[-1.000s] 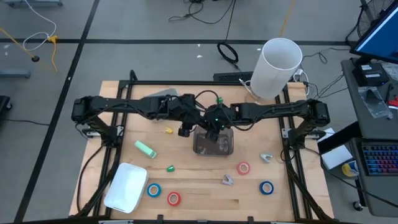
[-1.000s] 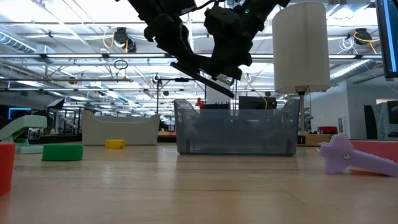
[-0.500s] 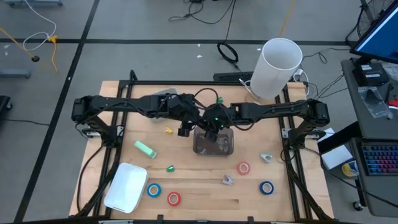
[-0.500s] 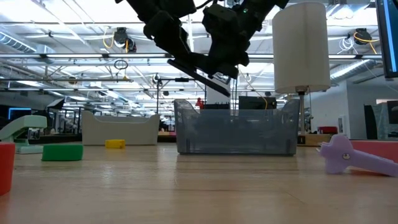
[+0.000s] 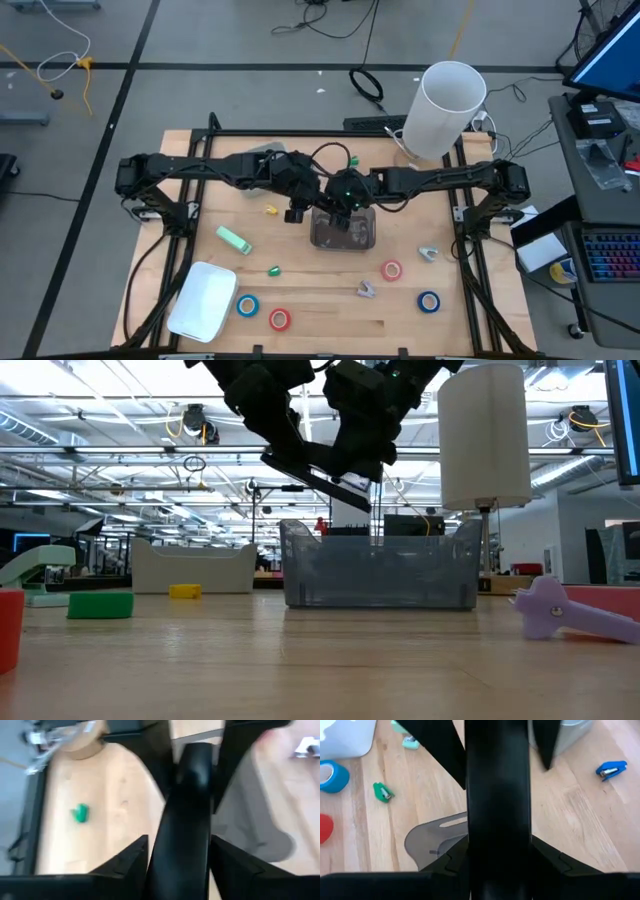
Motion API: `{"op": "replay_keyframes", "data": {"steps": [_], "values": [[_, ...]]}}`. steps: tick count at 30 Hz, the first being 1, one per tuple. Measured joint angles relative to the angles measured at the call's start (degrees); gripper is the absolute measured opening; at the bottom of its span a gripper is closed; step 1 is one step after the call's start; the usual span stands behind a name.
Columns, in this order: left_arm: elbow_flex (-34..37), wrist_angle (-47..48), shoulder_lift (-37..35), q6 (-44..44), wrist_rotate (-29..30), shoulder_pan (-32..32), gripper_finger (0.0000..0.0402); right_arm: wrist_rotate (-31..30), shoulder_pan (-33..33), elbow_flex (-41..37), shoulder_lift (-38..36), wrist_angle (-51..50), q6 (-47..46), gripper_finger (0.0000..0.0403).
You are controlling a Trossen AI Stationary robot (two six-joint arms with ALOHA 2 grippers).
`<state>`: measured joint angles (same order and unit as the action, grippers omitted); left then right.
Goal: Pick and place Stapler, Stapler remover, tape
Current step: Put the black stapler into the gray bin
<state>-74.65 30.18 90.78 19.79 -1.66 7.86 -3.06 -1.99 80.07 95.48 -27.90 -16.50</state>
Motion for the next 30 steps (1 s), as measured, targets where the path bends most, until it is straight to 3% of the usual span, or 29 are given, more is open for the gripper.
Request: {"op": "replay_keyframes", "data": {"steps": [2, 11, 21, 30], "values": [[0.1, 0.2, 0.0, -0.1, -2.5, 0.0, 0.0147, 0.7, 0.1, 0.0, 0.0, 0.0, 0.9, 0.0128], [0.0, 1.6, 0.0, -2.4, -3.0, 0.0, 0.0145, 0.9, 0.3, 0.0, 0.0, 0.7, 0.9, 0.0132], [-0.3, 3.1, 0.0, -3.8, 0.5, 0.0, 0.014, 4.1, 0.1, 0.1, 0.0, 2.3, 1.0, 0.0231], [-0.3, 10.1, -1.2, -3.4, 4.0, 0.5, 0.014, 4.5, 0.1, 0.2, -3.6, -2.7, 2.4, 0.0264]]}}
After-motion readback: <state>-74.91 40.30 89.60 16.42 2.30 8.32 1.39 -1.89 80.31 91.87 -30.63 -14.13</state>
